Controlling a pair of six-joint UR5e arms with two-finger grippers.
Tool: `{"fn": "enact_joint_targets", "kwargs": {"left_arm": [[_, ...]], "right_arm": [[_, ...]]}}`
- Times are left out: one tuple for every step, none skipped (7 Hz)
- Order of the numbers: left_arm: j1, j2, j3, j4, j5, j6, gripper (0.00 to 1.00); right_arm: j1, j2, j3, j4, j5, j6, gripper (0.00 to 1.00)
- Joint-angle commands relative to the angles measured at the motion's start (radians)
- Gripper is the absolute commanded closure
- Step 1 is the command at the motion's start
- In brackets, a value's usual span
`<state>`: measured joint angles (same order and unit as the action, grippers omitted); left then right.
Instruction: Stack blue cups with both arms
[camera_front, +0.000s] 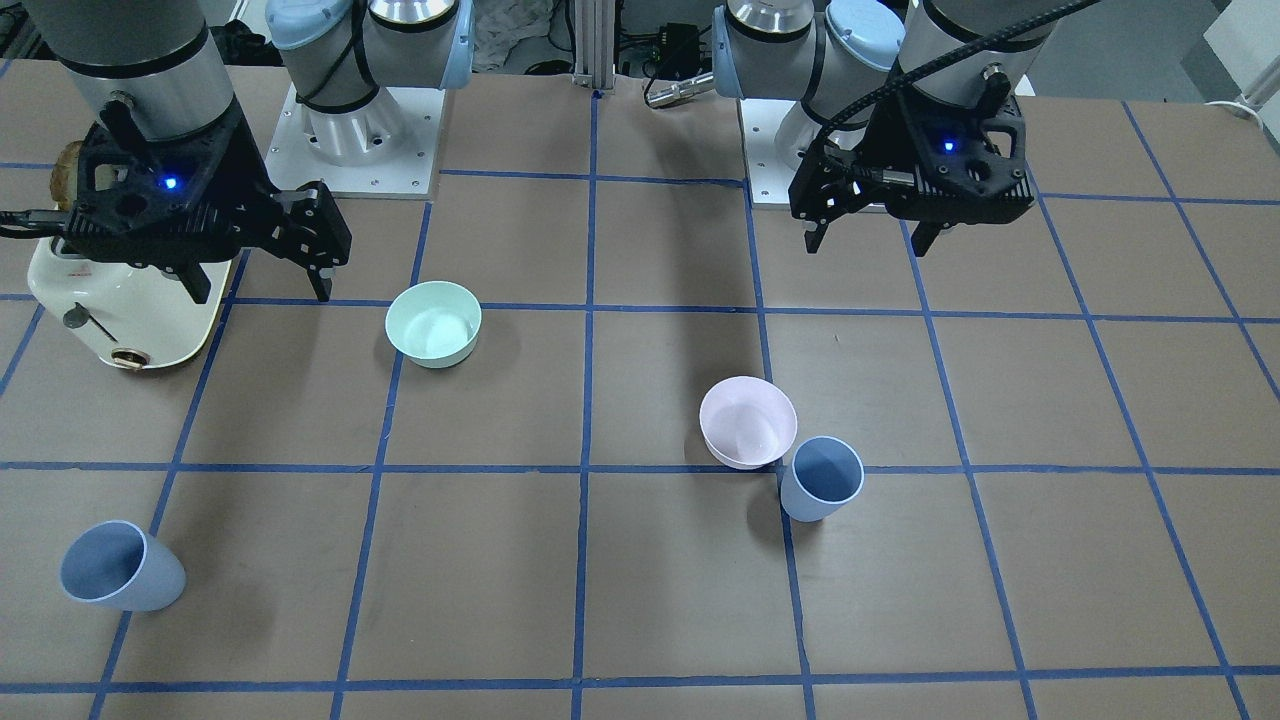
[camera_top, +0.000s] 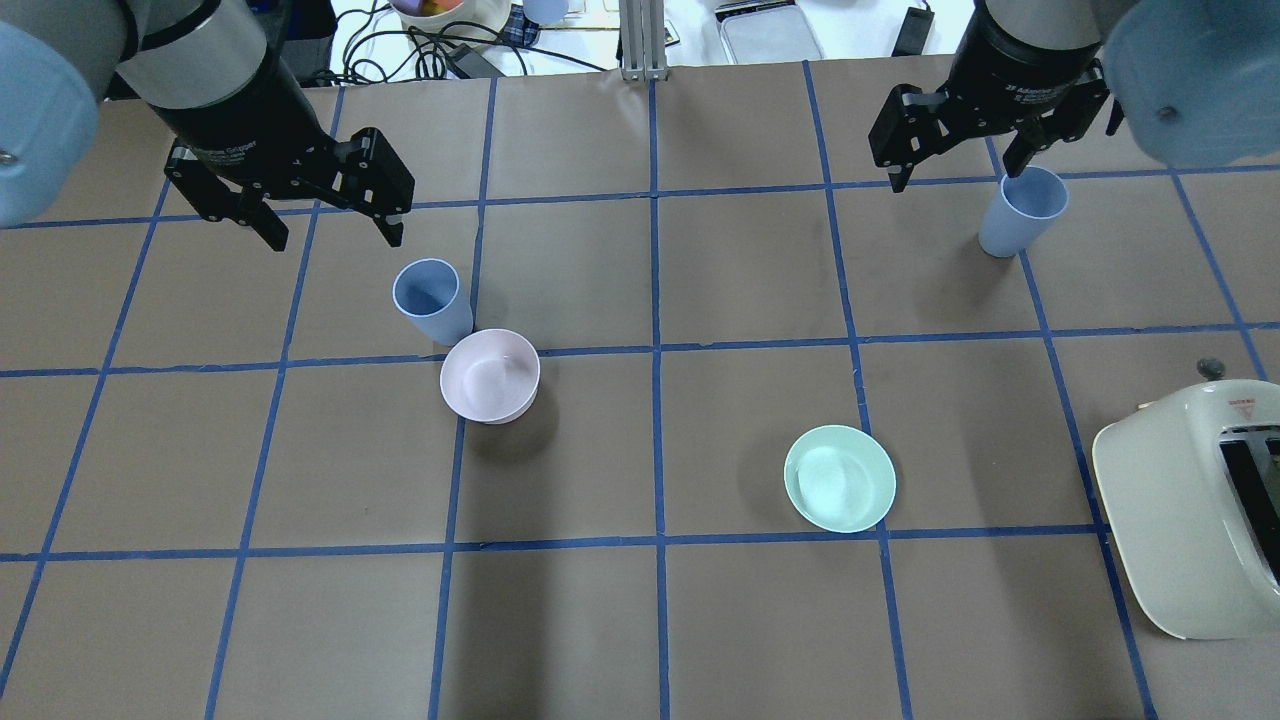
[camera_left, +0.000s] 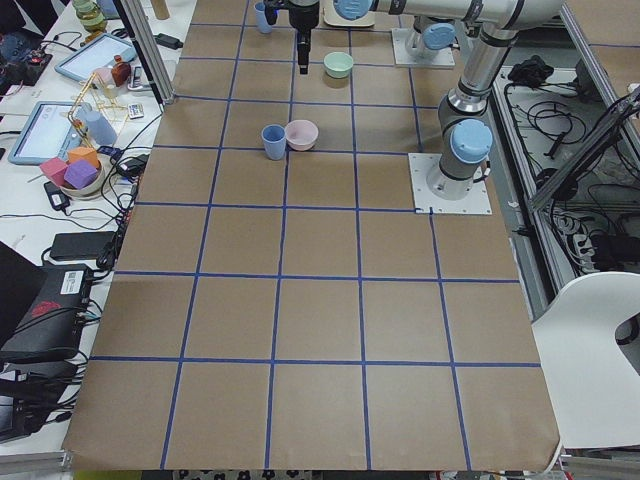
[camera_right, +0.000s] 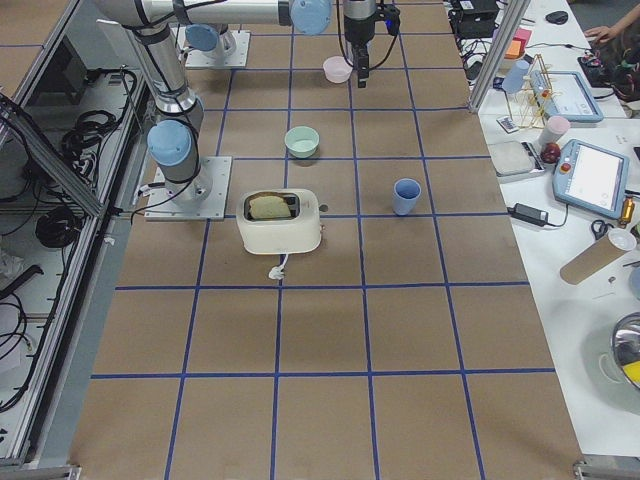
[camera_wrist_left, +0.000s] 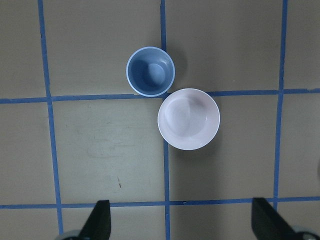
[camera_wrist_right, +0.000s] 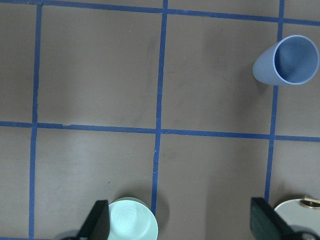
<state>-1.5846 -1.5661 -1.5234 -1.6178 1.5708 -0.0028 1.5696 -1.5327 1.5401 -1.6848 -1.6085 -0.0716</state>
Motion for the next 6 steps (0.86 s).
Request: {"fn": "enact_joint_targets", "kwargs": {"left_arm": [[0.0, 0.0, 0.0, -0.001, 0.0, 0.0, 0.0], [0.002, -0.002, 0.002, -0.001, 0.0, 0.0, 0.0], [0.003, -0.011, 0.005, -0.002, -0.002, -0.005, 0.0], [0.002, -0.038, 0.02, 0.001, 0.0, -0.009, 0.0], [0.002, -0.114, 0.028, 0.031, -0.003, -0.005, 0.0], [0.002, -0.196, 0.032, 0.117, -0.003, -0.003, 0.0]], "right_arm": [[0.0, 0.0, 0.0, -0.001, -0.001, 0.001, 0.0], [0.0, 0.0, 0.0, -0.001, -0.001, 0.001, 0.0], [0.0, 0.003, 0.0, 0.0, -0.001, 0.0, 0.0], [-0.002, 0.005, 0.0, -0.001, 0.001, 0.0, 0.0], [-0.002, 0.005, 0.0, -0.001, -0.001, -0.002, 0.0], [-0.003, 0.006, 0.0, -0.001, -0.001, -0.005, 0.0]]}}
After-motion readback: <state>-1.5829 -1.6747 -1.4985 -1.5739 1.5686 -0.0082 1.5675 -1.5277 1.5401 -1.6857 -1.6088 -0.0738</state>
